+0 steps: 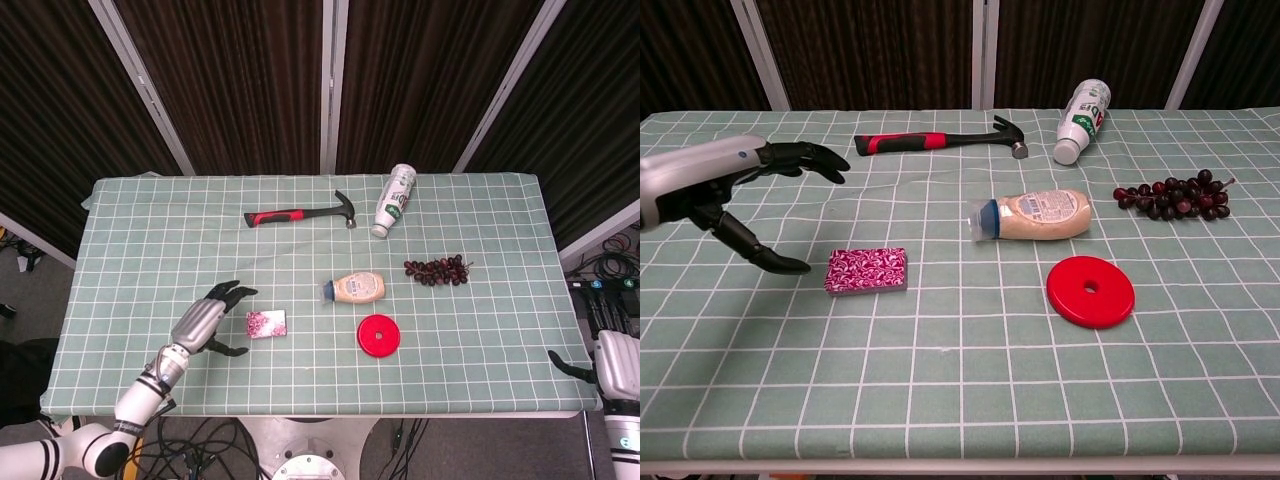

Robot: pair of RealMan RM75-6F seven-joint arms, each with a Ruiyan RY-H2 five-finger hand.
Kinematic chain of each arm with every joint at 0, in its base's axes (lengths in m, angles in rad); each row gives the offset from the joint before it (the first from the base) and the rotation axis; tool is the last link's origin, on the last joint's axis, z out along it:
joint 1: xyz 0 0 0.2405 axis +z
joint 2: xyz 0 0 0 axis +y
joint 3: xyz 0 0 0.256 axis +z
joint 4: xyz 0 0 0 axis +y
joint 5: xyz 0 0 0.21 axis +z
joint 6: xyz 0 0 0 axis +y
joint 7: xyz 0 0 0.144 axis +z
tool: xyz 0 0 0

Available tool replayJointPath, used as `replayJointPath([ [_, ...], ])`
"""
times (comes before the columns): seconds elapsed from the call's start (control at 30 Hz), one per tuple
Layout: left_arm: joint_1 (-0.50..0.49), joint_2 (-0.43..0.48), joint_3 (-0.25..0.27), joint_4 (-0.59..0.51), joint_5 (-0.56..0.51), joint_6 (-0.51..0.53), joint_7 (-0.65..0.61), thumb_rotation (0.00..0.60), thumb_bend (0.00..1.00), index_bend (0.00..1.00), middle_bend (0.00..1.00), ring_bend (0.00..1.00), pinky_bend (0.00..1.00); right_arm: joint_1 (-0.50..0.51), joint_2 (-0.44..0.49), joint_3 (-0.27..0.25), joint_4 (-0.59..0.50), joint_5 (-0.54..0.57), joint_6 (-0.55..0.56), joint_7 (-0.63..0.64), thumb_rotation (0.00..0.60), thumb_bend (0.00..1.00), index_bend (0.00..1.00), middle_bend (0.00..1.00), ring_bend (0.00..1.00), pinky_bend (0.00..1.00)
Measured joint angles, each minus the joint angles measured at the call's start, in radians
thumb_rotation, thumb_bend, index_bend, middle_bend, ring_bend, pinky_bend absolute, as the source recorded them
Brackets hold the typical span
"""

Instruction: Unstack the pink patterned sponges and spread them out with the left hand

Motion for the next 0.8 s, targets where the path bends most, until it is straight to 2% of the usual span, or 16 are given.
replayJointPath([
  [0.47,-0.037,-0.145,0.006,0.062,-0.114,0.002,0.194,0.6,0.09,0.17,0.19,0.0,0.02,0.004,-0.004,-0.005,-0.008,-0.012,0.001,-0.009,0.6,0.09,0.0,0.0,0.0,0.0],
  [0.8,-0.047,-0.222,0.007,0.111,-0.157,0.062,0.348,0.6,0.1,0.2,0.21,0.0,0.02,0.003,-0.002,-0.004,-0.01,-0.016,0.011,-0.004,0.6,0.09,0.0,0.0,0.0,0.0],
])
